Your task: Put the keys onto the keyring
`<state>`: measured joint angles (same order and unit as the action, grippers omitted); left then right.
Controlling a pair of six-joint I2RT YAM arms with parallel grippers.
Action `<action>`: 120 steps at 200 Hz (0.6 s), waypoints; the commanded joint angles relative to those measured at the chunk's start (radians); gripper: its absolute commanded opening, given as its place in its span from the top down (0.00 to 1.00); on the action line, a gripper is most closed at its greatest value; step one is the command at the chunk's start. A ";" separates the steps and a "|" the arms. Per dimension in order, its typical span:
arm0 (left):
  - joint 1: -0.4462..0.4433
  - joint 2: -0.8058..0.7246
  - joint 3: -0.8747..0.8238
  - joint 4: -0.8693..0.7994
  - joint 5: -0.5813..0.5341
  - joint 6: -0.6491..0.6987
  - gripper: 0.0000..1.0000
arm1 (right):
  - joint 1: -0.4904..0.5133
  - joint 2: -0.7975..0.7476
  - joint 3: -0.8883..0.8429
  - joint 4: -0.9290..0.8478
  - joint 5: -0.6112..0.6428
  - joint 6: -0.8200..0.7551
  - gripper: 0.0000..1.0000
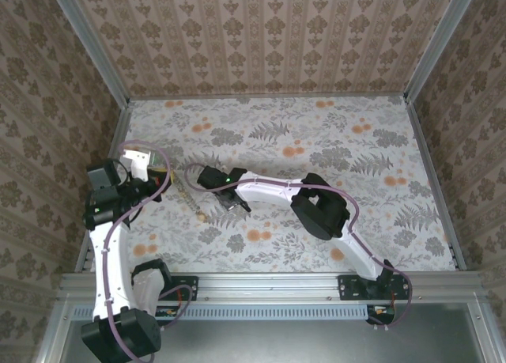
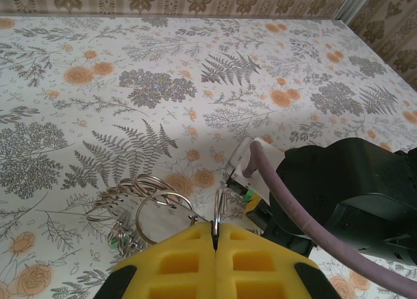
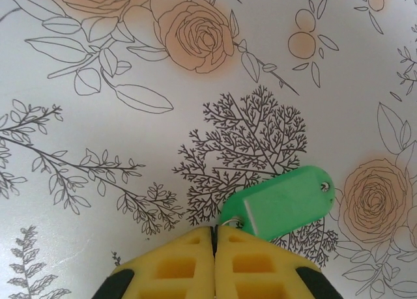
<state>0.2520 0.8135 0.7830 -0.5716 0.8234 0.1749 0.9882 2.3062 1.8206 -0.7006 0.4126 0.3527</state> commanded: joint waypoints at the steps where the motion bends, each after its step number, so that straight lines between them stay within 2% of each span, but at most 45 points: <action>1: -0.003 -0.020 -0.007 0.033 0.037 -0.010 1.00 | -0.008 -0.065 -0.013 -0.036 -0.021 -0.003 0.95; 15: -0.007 -0.021 -0.011 0.040 0.046 -0.010 1.00 | -0.020 -0.088 -0.030 -0.037 -0.065 0.006 1.00; 31: -0.028 -0.022 -0.014 0.043 0.072 0.015 1.00 | -0.036 -0.137 -0.074 -0.017 -0.127 -0.002 1.00; 69: -0.126 -0.040 -0.019 0.050 0.127 0.111 1.00 | -0.109 -0.345 -0.312 0.185 -0.348 -0.054 1.00; 88: -0.222 -0.042 -0.018 0.070 0.076 0.117 1.00 | -0.152 -0.460 -0.431 0.274 -0.466 -0.111 1.00; 120: -0.419 -0.035 -0.019 0.120 -0.030 0.142 1.00 | -0.264 -0.667 -0.616 0.441 -0.800 -0.108 1.00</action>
<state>-0.0628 0.7898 0.7650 -0.5262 0.8406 0.2699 0.7906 1.7836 1.3098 -0.4355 -0.0704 0.2703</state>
